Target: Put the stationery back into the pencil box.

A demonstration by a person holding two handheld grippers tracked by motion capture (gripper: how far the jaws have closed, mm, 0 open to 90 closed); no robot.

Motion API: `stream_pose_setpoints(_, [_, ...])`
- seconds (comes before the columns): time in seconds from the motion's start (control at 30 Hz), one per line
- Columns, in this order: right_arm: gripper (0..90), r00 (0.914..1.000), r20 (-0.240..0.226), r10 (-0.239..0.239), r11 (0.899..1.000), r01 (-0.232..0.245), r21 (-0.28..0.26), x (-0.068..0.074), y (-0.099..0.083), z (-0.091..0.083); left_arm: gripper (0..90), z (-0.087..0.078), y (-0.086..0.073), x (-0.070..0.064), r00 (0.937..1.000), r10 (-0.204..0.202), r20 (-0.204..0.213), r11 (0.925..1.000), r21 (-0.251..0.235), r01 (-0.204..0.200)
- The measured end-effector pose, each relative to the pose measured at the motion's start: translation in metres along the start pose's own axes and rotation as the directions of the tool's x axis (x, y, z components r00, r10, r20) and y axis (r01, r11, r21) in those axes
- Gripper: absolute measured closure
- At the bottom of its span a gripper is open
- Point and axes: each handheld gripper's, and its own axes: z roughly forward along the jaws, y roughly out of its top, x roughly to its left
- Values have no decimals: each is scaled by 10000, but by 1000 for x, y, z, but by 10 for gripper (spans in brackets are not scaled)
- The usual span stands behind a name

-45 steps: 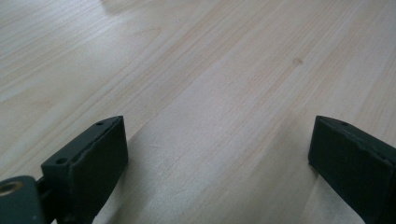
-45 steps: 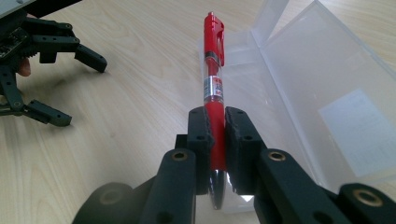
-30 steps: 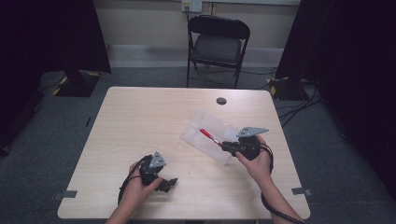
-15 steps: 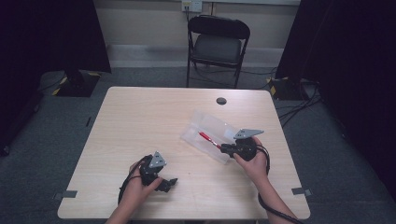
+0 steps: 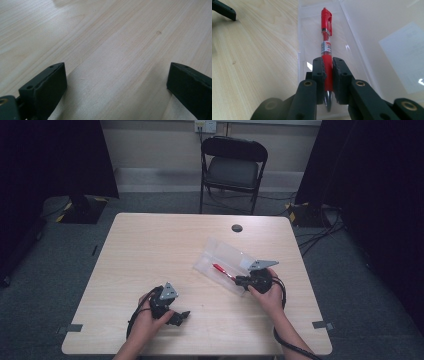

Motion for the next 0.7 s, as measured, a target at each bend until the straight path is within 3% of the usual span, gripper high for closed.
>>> stream_pose_setpoints(0.7, [813,10000,79,55,9995,-57,310,1,0,10,25,0,0,0,10000,2,0,10000,-11,-2])
